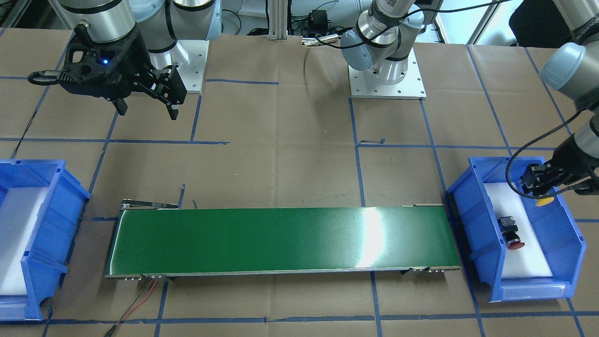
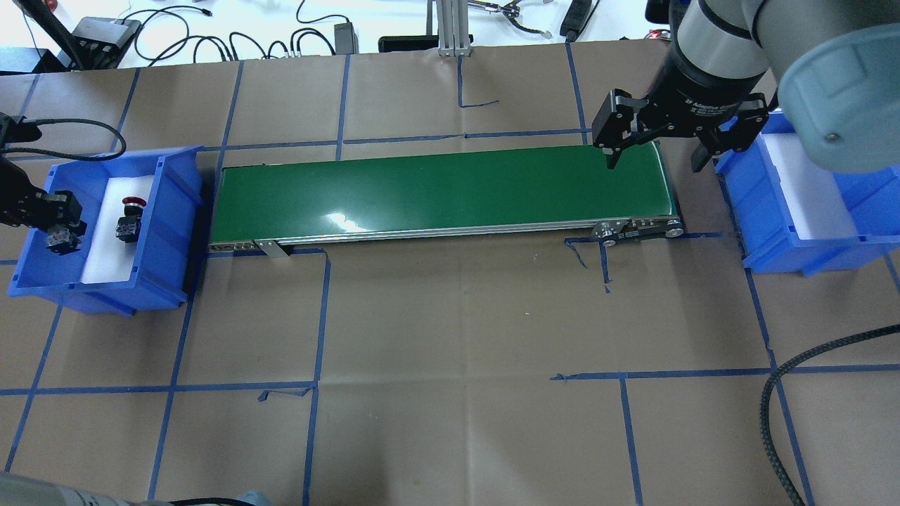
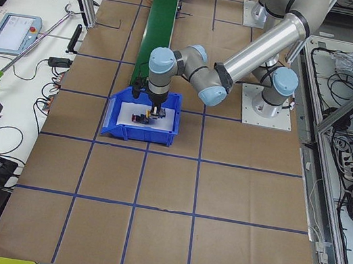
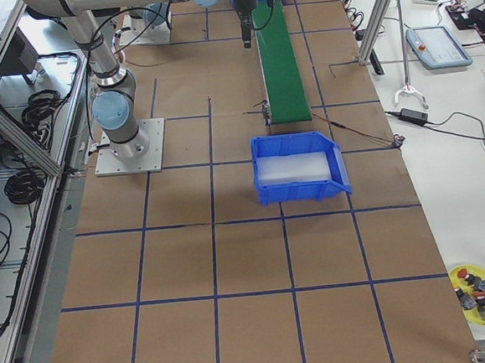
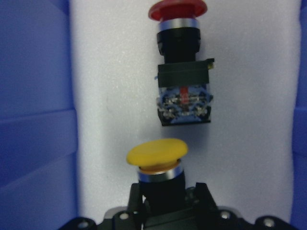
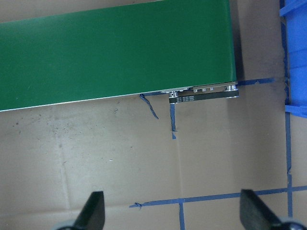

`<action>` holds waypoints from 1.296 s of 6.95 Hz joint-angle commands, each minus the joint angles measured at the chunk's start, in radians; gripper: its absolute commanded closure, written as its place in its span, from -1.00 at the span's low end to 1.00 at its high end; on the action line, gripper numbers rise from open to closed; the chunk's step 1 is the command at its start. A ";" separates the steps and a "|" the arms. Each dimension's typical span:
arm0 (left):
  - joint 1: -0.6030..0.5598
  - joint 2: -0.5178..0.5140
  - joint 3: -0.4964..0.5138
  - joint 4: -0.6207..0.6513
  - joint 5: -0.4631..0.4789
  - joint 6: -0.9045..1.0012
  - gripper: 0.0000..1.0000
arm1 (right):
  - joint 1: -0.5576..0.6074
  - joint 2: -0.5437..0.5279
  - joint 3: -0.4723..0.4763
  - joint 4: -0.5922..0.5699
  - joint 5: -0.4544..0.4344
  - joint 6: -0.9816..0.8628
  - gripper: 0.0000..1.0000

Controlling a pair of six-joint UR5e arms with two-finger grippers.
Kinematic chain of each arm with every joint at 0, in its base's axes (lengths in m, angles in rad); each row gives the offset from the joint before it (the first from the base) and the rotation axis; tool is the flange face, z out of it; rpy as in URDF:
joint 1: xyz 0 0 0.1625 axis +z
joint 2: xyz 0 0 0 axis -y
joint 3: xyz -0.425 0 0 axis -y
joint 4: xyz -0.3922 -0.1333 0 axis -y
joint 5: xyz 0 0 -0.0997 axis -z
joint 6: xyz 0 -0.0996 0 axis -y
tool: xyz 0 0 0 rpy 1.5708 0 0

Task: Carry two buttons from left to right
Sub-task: 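Lift the yellow button and carry it over the conveyor belt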

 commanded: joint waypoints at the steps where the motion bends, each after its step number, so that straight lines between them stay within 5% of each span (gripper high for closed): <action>1: -0.017 0.011 0.103 -0.092 0.005 0.000 0.86 | 0.000 0.007 -0.003 -0.010 0.002 0.000 -1.00; 5: -0.263 0.008 0.200 -0.161 0.042 -0.080 0.86 | 0.000 0.001 -0.004 -0.007 0.000 -0.002 -1.00; 9: -0.449 -0.062 0.151 -0.123 0.033 -0.333 0.86 | 0.000 0.002 -0.003 0.001 0.000 -0.003 -1.00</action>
